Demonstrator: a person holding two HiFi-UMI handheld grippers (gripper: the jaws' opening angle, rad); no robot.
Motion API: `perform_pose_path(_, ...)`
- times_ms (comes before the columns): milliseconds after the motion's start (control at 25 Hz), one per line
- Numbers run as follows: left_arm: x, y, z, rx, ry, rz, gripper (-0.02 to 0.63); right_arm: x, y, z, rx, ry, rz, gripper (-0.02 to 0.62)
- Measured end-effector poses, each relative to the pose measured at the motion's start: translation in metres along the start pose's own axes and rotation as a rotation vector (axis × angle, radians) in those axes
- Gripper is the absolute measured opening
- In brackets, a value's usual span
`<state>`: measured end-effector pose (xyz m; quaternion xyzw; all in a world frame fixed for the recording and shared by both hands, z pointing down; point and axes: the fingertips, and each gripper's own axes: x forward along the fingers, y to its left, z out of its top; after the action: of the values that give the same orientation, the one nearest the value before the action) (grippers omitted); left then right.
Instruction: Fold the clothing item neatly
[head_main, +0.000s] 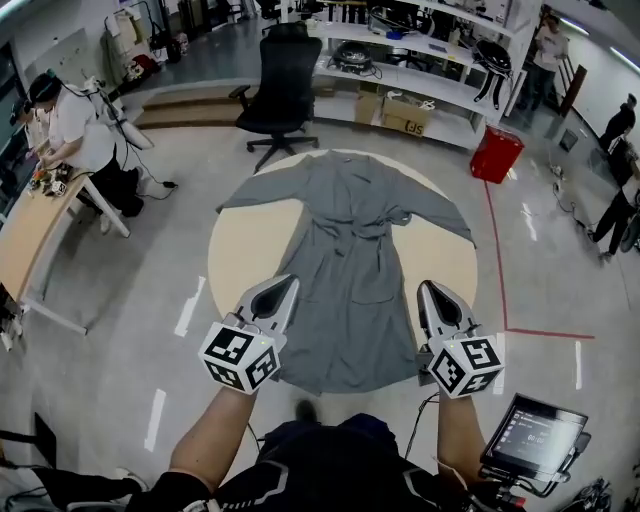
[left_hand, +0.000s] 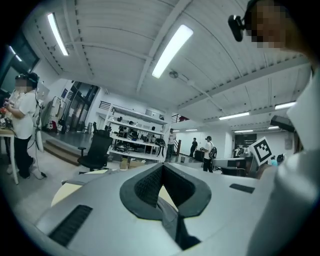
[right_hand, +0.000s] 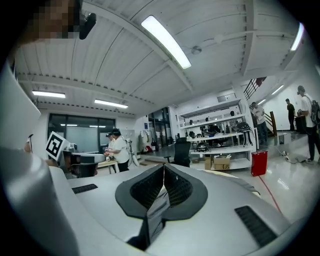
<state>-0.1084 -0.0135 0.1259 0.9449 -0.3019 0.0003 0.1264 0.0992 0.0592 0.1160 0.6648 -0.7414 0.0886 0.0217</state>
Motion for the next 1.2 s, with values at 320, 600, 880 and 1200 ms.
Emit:
perform_pose_path(320,0.060,0.087,-0.003,-0.075,0.021,0.078,-0.008,0.111,0.006,-0.006,-0.016,0.042,0.090,0.008)
perform_pose_path(600,0.095,0.163,-0.011,-0.161,0.048,0.213,-0.008,0.210,0.017,-0.007,-0.058,0.061,0.209,0.008)
perform_pose_path(880,0.102,0.297,-0.037,-0.267,0.060,0.371,-0.008,0.320,0.066,-0.030,-0.107,0.127,0.268,0.009)
perform_pose_path(1200,0.126,0.470,-0.119,-0.562,0.124,0.523,-0.008,0.428,0.107,-0.080,-0.115,0.222,0.286,0.009)
